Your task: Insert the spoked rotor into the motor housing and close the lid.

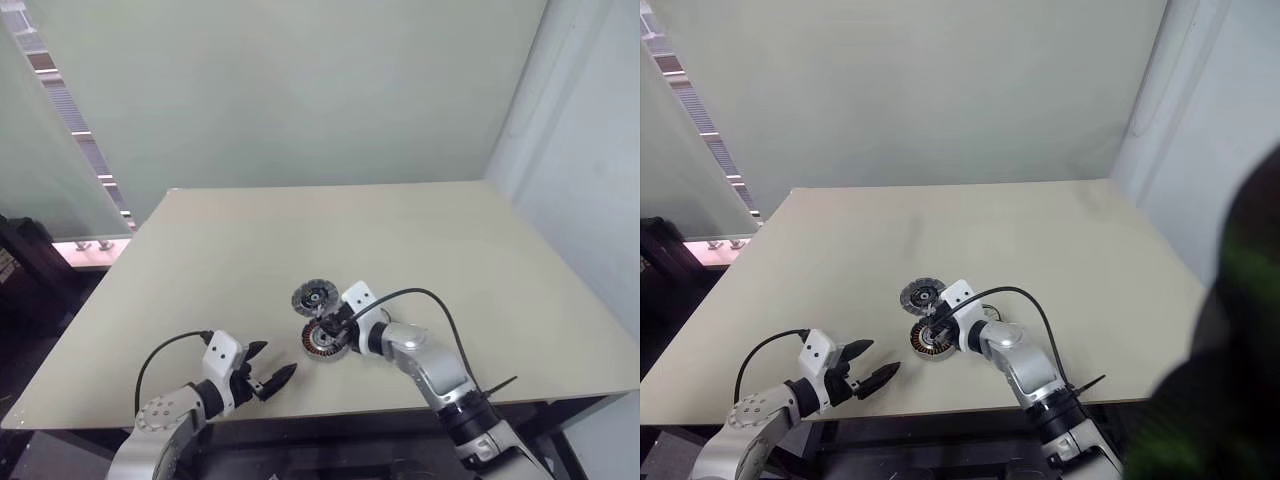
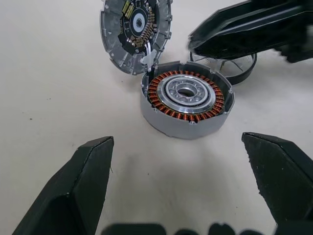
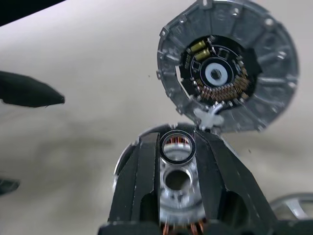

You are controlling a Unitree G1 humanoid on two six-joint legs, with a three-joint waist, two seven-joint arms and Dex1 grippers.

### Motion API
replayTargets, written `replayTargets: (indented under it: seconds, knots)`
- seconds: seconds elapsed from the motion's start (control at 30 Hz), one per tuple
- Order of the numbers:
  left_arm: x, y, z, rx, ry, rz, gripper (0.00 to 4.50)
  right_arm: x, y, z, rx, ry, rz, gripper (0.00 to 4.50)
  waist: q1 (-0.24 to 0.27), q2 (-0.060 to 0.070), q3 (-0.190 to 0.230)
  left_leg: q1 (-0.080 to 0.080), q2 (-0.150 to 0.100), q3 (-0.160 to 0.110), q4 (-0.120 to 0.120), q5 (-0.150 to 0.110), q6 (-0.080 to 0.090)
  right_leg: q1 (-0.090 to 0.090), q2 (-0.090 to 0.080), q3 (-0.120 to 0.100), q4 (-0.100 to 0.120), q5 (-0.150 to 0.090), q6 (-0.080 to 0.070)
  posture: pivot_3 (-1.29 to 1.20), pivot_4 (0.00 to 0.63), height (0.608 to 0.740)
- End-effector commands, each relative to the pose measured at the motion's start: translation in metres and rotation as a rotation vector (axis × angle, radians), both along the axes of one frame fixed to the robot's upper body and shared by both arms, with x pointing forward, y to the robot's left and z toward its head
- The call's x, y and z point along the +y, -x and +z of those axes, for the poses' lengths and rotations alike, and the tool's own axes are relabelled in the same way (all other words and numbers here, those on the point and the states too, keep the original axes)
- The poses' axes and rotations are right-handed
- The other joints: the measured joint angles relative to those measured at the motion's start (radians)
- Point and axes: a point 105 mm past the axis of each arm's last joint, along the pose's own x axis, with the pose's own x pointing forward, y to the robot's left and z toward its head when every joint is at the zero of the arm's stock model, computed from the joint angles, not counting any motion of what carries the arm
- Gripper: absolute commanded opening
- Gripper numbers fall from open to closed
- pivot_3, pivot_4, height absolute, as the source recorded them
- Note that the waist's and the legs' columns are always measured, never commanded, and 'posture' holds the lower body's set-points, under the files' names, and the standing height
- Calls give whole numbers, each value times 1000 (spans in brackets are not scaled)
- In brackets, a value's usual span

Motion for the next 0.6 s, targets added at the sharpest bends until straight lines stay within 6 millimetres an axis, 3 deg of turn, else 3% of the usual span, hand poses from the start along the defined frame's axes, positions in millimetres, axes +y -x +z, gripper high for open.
replayTargets:
  seconds: [0.03,0.6]
  knots:
    - [0,-3,14,-61,2,2,4500,5,-9,8,-49,-11,-1,721,-2,0,0,0,0,0,0,0,0,0,0,0,0,0,0,0,0,740]
    - [0,0,17,-64,-2,13,4500,12,-3,-10,-5,20,25,721,-4,1,0,0,0,0,-1,0,0,0,1,1,1,0,0,0,0,740]
